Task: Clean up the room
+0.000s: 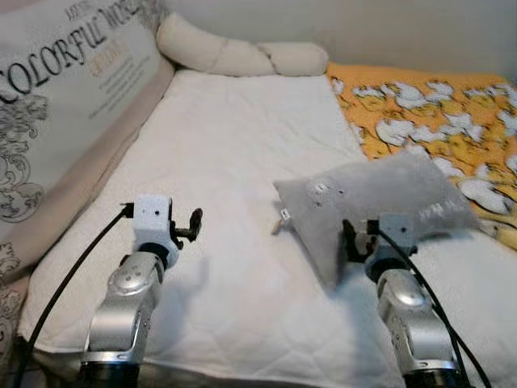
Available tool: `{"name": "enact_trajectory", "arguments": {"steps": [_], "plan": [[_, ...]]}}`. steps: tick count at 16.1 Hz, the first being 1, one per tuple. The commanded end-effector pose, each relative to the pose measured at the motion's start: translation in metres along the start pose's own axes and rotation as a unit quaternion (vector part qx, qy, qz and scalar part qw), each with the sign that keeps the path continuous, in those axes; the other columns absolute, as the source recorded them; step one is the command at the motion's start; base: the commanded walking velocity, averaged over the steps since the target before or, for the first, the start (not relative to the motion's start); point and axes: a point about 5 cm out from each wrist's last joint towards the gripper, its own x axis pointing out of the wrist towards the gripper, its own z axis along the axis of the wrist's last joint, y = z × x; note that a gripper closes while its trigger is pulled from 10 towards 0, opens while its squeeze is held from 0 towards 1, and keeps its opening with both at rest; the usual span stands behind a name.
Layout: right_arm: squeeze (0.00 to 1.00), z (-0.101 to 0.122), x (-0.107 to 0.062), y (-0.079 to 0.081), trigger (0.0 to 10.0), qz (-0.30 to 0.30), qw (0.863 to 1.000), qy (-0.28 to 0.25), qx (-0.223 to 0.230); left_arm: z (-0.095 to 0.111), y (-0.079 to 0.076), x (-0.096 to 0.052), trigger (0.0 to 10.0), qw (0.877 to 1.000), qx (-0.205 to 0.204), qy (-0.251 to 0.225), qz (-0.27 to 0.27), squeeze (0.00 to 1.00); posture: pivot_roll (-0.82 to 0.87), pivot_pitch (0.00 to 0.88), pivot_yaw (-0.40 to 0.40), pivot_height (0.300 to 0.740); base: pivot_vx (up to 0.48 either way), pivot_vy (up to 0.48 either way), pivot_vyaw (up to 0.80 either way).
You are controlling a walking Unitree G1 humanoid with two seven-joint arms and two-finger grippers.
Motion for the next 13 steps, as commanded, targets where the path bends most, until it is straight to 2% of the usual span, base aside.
{"name": "enact_trajectory", "arguments": {"steps": [1, 3, 4, 5, 6, 8, 9, 11, 12, 13], "plan": [[0.00, 0.002, 0.000, 0.009, 10.0, 0.015, 1.000, -0.005, 0.006, 0.002, 0.007, -0.001, 10.0, 1.000, 0.005, -0.002, 0.012, 0.00, 0.04, 0.000, -0.036, 0.740, 0.000, 0.000, 0.00], [0.00, 0.006, 0.000, 0.005, 10.0, 0.000, 1.000, -0.016, 0.019, 0.003, 0.006, -0.001, 10.0, 1.000, 0.011, -0.002, 0.008, 0.00, 0.04, 0.000, -0.036, 0.740, 0.000, 0.000, 0.00], [0.00, 0.011, 0.000, -0.004, 10.0, -0.027, 0.998, -0.030, 0.044, 0.004, 0.006, -0.001, 10.0, 1.000, 0.014, -0.004, 0.005, 0.00, 0.04, 0.000, -0.036, 0.740, 0.000, 0.000, 0.00], [0.55, 0.013, -0.001, -0.008, 10.0, -0.033, 0.998, -0.037, 0.049, 0.005, 0.007, -0.002, 10.0, 1.000, 0.015, -0.005, 0.004, 0.00, 0.04, 0.000, -0.036, 0.740, 0.000, 0.000, 0.00], [1.00, 0.017, -0.002, -0.020, 10.0, -0.057, 0.995, -0.053, 0.068, 0.007, 0.008, -0.004, 10.0, 1.000, 0.021, -0.009, -0.002, 0.00, 0.04, 0.000, -0.035, 0.740, 0.000, 0.000, 0.00], [1.00, 0.016, -0.005, -0.038, 10.0, -0.095, 0.989, -0.055, 0.101, 0.007, 0.006, -0.008, 10.0, 0.999, 0.043, -0.009, -0.031, 0.00, 0.04, 0.000, -0.040, 0.740, 0.000, 0.000, 0.00], [1.00, 0.014, -0.005, -0.041, 10.0, -0.101, 0.988, -0.052, 0.107, 0.007, 0.005, -0.008, 10.0, 0.998, 0.046, -0.008, -0.037, 0.00, 0.04, 0.000, -0.040, 0.740, 0.000, 0.000, 0.00], [1.00, 0.006, 0.002, -0.052, 10.0, -0.128, 0.982, -0.028, 0.133, 0.008, 0.002, -0.008, 10.0, 0.996, 0.064, -0.011, -0.062, 0.00, 0.04, 0.000, -0.037, 0.740, 0.000, 0.000, 0.00], [1.00, 0.001, 0.013, -0.062, 10.0, -0.148, 0.975, -0.007, 0.164, 0.012, -0.007, -0.005, 10.0, 0.991, 0.079, -0.015, -0.110, 0.00, 0.04, 0.000, -0.031, 0.740, 0.000, 0.000, 0.00], [1.00, 0.000, 0.017, -0.065, 10.0, -0.153, 0.972, -0.001, 0.177, 0.014, -0.010, -0.005, 10.0, 0.988, 0.082, -0.015, -0.128, 0.00, 0.04, 0.000, -0.031, 0.740, 0.000, 0.000, 0.00]]}}
